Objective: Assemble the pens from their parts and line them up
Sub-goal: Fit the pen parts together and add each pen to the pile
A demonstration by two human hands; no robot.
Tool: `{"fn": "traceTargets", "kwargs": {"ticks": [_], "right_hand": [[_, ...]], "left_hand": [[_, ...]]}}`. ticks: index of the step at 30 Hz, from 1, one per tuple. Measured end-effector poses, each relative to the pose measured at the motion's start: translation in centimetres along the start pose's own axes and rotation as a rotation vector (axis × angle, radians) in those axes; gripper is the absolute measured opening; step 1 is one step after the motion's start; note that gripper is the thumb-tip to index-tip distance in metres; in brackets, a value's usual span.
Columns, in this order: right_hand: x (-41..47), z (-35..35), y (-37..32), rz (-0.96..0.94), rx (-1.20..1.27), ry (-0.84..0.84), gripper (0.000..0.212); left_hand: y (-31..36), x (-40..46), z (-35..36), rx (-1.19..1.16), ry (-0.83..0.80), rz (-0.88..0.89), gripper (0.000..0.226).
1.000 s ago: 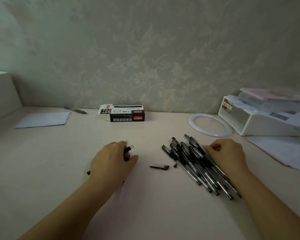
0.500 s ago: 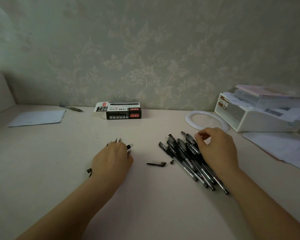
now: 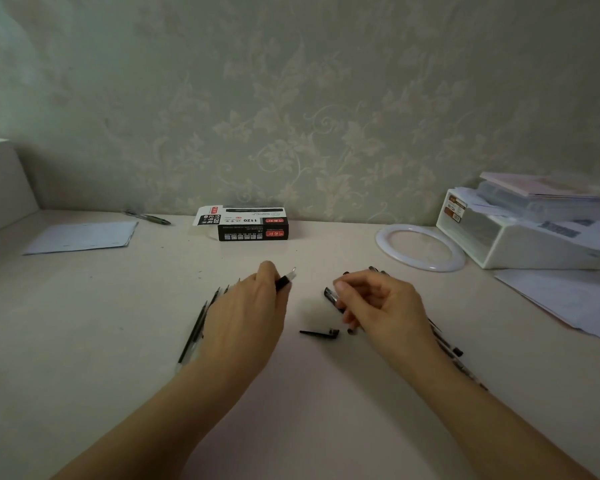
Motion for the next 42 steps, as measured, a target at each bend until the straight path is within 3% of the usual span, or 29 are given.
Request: {"fn": "traceTargets", "kwargs": {"ticks": [4,10,16,19,23,29,42], "right_hand": [[-0.7,1.7,0.1,0.056,0.093,-0.181,0.005],[-1.4,3.1,0.2,0.124,0.193,-0.307,0.022],[-1.3,3.0,-0.1,0.124,0.298,-0.217,0.013],[-0.7,1.5,-0.3,0.099,0.317,-0.031,0.009],[0.0,-0.5,-0.3,0.093,0.511,0.15,0.016],[0.0,0.2,0.0,0.115,0.638,0.06,0.015],[0.3,-0.4,0.3,0.11,0.623,0.12,0.015]], "left_hand": [[0.6,-0.5,0.3,-0.271,0.096,0.09,0.019],[1.2,-0.4,0.5,-0.553,0.207,0.136,0.017],[1.4,-0.7,0.9,-0.549,0.126,0.163,0.013],[1.2,-0.8,1.3,-0.464,0.033,0.175,0.033],[0.8,-0.7,1.4,-0.414,-0.023,0.184,0.024],[0.9,-0.9,1.7,-0.448,-0.028,0.216,0.02],[0.4,-0.9,1.7,-0.453,-0.034,0.191,0.021]]}}
Point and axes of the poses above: each hand's wrist, its own x-axis towards the middle knuckle, its own z-axis out of the palm, y = z × x, the point moved 4 cm from there along x, towards the middle knuckle, and after that the axes turned 4 degrees about z, right-handed, at the moved point
